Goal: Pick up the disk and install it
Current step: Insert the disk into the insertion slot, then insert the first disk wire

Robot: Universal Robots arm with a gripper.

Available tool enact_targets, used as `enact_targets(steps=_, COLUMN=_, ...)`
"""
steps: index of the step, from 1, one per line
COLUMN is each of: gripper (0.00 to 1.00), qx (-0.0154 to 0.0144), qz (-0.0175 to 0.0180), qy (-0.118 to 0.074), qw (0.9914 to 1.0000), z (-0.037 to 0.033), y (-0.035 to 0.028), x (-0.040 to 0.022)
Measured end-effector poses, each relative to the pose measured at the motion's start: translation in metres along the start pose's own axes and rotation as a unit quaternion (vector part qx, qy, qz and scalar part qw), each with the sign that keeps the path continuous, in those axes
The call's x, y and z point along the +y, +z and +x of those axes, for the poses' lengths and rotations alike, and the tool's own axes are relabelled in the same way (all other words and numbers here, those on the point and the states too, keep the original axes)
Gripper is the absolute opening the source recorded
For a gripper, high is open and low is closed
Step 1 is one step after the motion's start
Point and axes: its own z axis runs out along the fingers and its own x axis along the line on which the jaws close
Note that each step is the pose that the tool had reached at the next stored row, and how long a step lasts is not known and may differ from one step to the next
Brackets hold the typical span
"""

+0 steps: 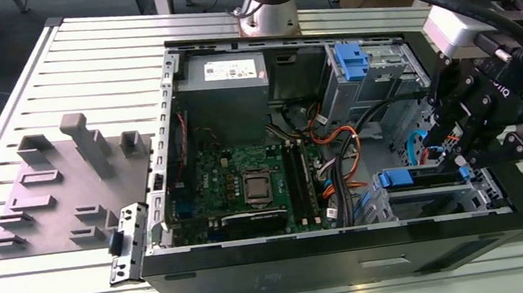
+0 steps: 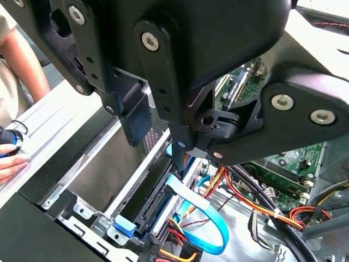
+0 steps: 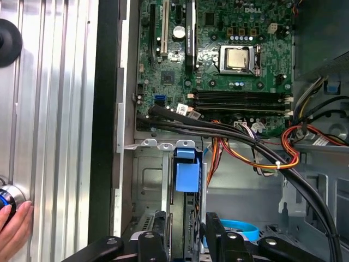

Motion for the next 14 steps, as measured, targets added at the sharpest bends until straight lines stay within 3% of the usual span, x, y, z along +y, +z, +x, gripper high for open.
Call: enact_targets(steps=14, gripper=0.42, qx=-0.0003, qz=-0.0001, qy=0.0, qw=1.0, z=-0.0005, y=0.0014, x=-0.001)
